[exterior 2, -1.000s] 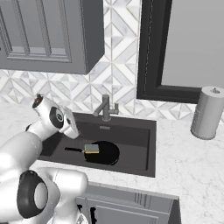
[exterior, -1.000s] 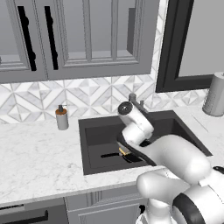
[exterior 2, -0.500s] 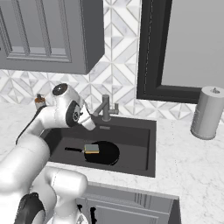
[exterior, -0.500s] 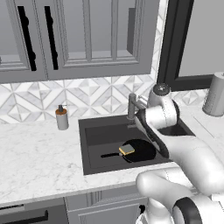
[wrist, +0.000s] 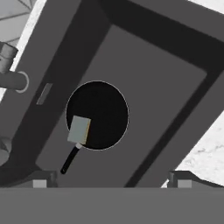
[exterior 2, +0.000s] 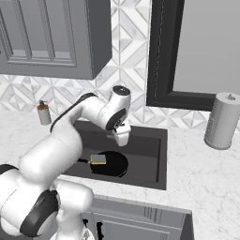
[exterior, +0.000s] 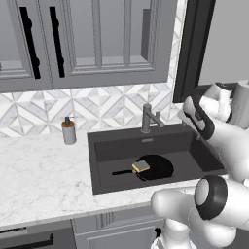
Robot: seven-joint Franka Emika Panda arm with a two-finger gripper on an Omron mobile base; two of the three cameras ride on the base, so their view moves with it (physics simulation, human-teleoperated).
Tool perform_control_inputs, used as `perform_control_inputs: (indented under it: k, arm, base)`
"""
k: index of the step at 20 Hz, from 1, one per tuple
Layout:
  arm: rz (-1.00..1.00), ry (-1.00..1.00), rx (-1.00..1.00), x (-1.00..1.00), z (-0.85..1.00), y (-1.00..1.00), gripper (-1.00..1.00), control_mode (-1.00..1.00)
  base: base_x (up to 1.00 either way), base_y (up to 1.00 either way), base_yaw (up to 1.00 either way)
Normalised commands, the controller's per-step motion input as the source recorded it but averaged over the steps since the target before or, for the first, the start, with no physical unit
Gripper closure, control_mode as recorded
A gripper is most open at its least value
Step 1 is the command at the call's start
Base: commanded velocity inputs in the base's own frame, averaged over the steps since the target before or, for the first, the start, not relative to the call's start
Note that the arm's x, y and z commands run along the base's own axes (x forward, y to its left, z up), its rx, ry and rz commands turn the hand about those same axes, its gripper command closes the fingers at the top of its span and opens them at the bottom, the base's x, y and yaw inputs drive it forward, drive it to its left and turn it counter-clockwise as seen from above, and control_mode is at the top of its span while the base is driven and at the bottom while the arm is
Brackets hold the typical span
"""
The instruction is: Pick the pan and sponge and place them into the sink. Then turn on the water.
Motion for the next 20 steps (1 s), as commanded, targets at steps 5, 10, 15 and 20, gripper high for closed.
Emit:
perform_control_inputs:
  k: [5,10,15,20]
  arm:
    - [-0.07,0.16,0.19,0.0,0.0,-0.53,-1.0,-1.0]
    - [-0.31,-0.01,0.05,0.01,-0.1,-0.33,-1.0,-1.0]
    - [-0.26,-0.15,0.03,0.05,-0.34,-0.05,-1.0,-1.0]
    - [-0.21,-0.12,0.27,0.0,-0.5,-0.16,-1.0,-1.0]
  base:
    - [0.0,0.0,0.0]
    - [0.0,0.0,0.0]
    - [0.0,0.0,0.0]
    - [0.0,0.0,0.0]
